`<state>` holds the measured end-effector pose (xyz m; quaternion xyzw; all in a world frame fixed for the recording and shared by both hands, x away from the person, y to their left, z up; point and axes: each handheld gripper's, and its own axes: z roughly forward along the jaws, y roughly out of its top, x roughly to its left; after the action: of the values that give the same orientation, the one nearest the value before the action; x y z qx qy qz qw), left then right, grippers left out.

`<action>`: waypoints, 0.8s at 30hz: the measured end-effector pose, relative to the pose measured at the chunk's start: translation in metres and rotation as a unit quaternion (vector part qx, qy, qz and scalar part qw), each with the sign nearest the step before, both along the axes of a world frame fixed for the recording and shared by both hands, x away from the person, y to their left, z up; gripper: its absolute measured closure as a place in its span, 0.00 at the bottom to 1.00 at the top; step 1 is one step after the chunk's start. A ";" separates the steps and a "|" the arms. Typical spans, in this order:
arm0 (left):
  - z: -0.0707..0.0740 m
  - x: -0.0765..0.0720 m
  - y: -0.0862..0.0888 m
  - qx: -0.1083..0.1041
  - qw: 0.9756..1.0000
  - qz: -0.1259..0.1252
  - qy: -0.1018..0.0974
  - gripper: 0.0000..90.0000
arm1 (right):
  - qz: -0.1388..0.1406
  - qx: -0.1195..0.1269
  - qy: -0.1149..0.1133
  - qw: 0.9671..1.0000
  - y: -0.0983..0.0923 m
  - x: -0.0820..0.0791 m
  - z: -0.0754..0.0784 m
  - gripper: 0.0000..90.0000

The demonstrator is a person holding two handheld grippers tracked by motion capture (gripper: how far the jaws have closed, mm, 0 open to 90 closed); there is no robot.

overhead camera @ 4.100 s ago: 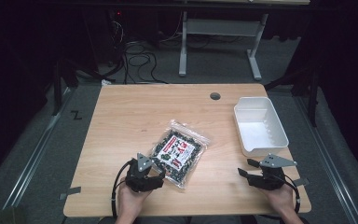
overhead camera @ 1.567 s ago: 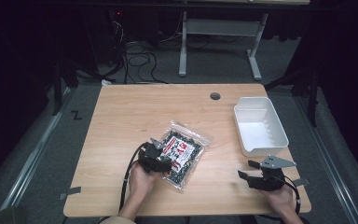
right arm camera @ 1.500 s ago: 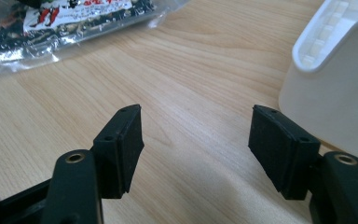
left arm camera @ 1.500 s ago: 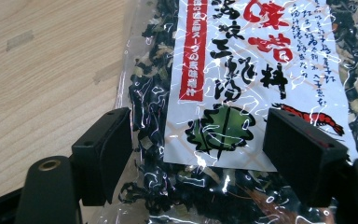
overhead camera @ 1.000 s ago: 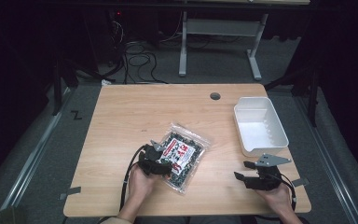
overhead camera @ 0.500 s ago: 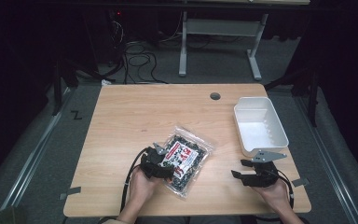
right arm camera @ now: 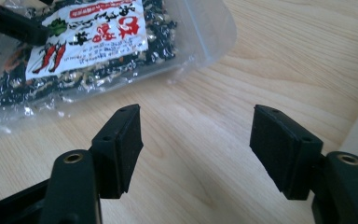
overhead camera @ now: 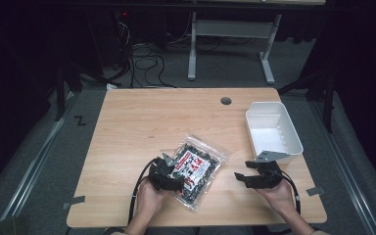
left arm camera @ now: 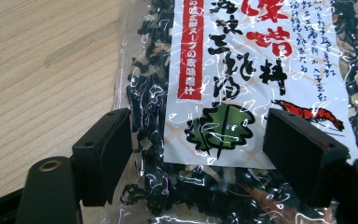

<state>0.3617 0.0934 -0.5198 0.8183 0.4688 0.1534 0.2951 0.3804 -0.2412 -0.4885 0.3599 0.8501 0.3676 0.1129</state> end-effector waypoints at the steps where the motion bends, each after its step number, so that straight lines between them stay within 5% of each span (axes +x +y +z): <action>1: 0.000 -0.001 0.000 -0.001 1.000 -0.001 0.000 0.27 | -0.003 -0.004 0.002 1.000 0.004 0.004 0.000 0.36; 24: 0.000 -0.004 -0.005 0.002 1.000 -0.015 -0.002 0.27 | -0.011 -0.012 0.031 0.999 0.029 0.039 -0.004 0.35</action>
<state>0.3574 0.0884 -0.5198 0.8253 0.4555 0.1518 0.2971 0.4189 -0.2117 -0.4930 0.3791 0.8535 0.3447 0.0953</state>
